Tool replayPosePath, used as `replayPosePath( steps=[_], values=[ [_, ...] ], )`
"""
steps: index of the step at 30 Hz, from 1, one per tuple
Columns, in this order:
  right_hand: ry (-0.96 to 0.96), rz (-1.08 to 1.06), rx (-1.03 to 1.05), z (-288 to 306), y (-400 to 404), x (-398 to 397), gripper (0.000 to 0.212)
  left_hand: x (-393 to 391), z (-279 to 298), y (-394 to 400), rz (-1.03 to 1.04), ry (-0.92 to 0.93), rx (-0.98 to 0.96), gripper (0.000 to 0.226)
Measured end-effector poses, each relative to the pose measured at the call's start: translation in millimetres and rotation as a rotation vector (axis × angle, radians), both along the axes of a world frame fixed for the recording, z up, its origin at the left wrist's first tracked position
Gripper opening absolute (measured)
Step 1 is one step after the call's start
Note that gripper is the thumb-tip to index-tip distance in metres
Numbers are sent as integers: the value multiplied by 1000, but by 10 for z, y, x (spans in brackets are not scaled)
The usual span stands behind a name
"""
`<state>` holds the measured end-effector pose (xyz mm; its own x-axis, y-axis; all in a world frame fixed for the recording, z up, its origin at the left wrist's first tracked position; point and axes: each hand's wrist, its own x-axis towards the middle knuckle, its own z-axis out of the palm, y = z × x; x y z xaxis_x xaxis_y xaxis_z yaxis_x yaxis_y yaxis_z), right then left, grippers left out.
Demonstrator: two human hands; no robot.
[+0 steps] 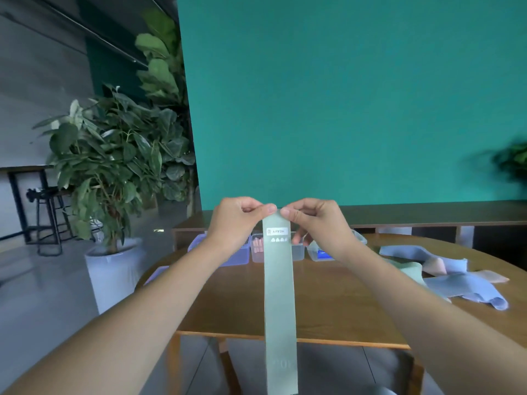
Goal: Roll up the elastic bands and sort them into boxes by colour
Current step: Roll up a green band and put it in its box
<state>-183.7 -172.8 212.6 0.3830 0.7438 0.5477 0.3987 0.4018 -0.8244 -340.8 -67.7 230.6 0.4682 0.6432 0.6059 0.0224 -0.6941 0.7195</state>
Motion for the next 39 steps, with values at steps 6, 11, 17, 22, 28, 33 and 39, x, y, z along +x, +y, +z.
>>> replayPosePath(
  steps=[6, 11, 17, 22, 28, 33, 39],
  values=[
    [4, -15, -203, -608, 427, 343, 21, 300, -696, 456, -45, 102, -103, 13],
    [40, -3, -347, -1191, 768, 656, 16, 585, -1320, 839, -44, 246, -221, 8],
    [54, -21, -397, -1584, 1118, 1001, 22, 852, -1748, 1193, -17, 254, -293, 6],
    [65, -21, -447, -1743, 1389, 1195, 21, 1008, -1932, 1409, 2, 253, -359, 6],
    [-5, -31, -496, -1876, 1682, 1383, 17, 1182, -2073, 1636, 25, 205, -415, 7],
    [-12, -33, -470, -1902, 1876, 1470, 15, 1304, -2150, 1888, 17, 182, -386, 8],
    [-58, -124, -466, -1957, 2152, 1559, 12, 1470, -2185, 2139, 58, 158, -344, 8]
  ],
)
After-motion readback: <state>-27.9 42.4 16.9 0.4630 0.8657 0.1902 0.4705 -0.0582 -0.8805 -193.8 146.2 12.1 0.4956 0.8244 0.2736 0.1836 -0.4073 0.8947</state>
